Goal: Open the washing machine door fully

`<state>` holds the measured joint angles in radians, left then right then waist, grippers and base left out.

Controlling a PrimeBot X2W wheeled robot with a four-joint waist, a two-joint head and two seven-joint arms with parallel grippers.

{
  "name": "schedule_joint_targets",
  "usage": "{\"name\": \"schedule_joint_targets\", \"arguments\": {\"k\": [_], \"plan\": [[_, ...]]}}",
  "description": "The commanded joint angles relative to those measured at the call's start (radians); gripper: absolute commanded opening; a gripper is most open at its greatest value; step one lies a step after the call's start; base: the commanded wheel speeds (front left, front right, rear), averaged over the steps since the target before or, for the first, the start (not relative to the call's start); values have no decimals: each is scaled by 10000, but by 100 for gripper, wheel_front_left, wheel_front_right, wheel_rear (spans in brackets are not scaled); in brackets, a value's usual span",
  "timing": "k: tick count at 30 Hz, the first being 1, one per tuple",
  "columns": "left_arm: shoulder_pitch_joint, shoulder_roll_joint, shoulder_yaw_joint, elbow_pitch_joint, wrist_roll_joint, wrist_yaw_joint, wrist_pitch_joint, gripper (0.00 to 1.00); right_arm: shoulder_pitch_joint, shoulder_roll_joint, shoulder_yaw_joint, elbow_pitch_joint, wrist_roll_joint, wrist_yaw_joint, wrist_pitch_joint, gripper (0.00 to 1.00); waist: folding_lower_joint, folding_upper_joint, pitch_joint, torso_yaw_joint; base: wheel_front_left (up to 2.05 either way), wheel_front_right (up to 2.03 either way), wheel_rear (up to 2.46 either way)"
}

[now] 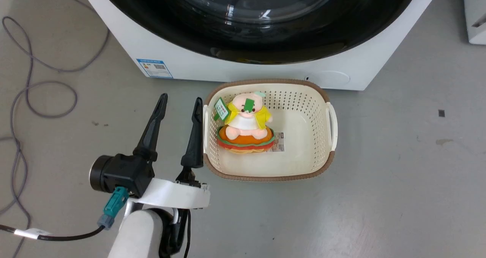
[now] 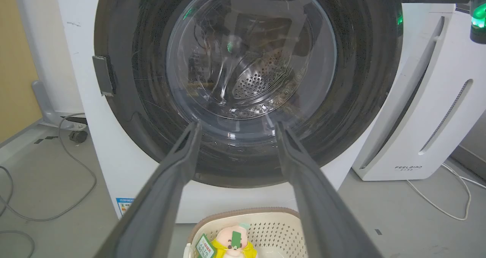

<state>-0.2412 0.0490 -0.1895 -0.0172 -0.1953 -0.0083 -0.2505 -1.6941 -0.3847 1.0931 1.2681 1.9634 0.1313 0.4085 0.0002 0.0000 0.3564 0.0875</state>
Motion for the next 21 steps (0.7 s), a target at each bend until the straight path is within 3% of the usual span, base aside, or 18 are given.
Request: {"name": "schedule_joint_targets", "arguments": {"k": [1, 21], "plan": [[-199, 12, -59, -51, -79, 56, -113, 100, -400, 38, 212, 221, 305, -6, 139, 0, -2, 0, 72, 16, 0, 0, 0], [-367, 12, -94, 42, -131, 84, -113, 100, 9, 530, 619, -338, -4, -6, 1332, 0, -2, 0, 294, -72, 0, 0, 0]]}}
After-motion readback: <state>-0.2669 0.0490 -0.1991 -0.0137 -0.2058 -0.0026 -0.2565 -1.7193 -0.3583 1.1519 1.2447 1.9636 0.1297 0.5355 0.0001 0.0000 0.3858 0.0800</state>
